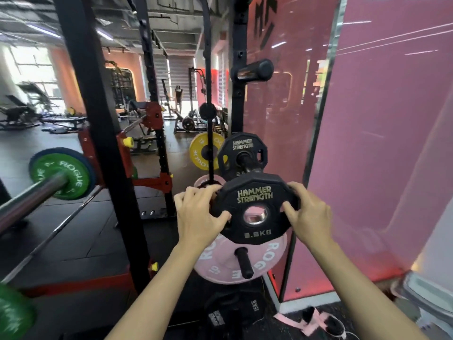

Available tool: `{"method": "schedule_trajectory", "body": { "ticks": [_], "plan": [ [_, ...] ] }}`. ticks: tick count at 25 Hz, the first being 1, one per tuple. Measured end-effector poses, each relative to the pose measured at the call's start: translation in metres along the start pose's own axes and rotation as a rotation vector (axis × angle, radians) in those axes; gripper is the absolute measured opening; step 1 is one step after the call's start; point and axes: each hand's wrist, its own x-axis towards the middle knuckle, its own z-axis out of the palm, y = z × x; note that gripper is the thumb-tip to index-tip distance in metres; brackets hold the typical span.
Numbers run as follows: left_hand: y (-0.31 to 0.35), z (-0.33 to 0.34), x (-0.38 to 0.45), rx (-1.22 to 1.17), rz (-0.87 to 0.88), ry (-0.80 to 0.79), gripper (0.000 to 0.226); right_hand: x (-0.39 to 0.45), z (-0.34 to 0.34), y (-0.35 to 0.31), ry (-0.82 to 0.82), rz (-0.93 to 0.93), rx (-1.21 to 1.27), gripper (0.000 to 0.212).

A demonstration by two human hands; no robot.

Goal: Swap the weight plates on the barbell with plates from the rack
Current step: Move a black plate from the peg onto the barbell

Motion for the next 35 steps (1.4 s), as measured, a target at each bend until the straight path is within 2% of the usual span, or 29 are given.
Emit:
{"method": "schedule_trajectory", "body": {
  "ticks": [5,10,17,22,27,35],
  "plan": [
    [-0.012,-0.071,-0.06,0.165,-0.102,-0.068,0.055,-0.047,0.001,-0.045,-0.092,-0.06,0.126,0.036],
    [-0.038,-0.161,-0.105,0.36,-0.225,-0.083,0.053,-0.079,0.016,-0.125,-0.238,-0.099,0.296,0.041],
    [-0.093,-0.282,-0.143,0.568,-0.35,0.002,0.054,-0.105,0.049,-0.259,-0.331,-0.229,0.468,0.041],
    [-0.145,-0.348,-0.159,0.611,-0.391,0.073,0.053,-0.121,0.075,-0.346,-0.359,-0.298,0.479,0.043],
    [-0.208,-0.405,-0.151,0.584,-0.38,0.076,0.053,-0.127,0.094,-0.428,-0.301,-0.316,0.454,0.042],
    [-0.287,-0.428,-0.131,0.485,-0.339,0.03,0.053,-0.127,0.115,-0.49,-0.274,-0.27,0.325,0.041]
  ]
}}
